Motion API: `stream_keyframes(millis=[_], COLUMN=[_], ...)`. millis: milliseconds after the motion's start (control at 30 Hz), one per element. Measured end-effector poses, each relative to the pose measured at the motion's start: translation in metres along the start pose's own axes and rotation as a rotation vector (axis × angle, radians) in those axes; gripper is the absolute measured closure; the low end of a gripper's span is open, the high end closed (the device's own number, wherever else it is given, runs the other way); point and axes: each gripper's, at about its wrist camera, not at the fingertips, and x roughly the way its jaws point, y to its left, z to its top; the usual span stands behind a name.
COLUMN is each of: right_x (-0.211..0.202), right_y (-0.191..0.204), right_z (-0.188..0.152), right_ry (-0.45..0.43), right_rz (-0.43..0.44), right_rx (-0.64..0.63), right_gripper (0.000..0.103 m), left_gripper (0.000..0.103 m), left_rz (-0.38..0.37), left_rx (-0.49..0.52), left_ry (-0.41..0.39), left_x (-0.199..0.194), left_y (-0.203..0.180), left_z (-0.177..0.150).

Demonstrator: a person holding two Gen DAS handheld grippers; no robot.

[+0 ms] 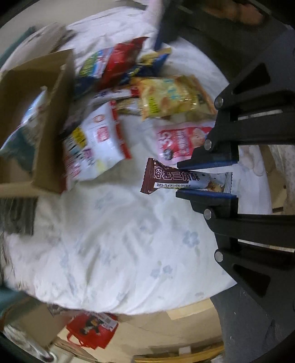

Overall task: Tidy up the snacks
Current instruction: 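Grasp the yellow chip bag with the right gripper while the left grasps the chocolate bar, then carry both held snacks over the box and release them inside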

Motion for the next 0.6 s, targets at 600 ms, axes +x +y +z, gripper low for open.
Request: stream_keyframes(millis=[600], right_x=[0.089], right_y=[0.026], right_z=[-0.02], right_ry=[0.124], right_rz=[-0.407], right_rx=[-0.198], right_gripper=[0.047], left_gripper=[0.089], left_rz=[0.016], left_rx=[-0.069], left_ry=[-0.101], left_x=[-0.022], left_y=[0.017], left_z=[0.017])
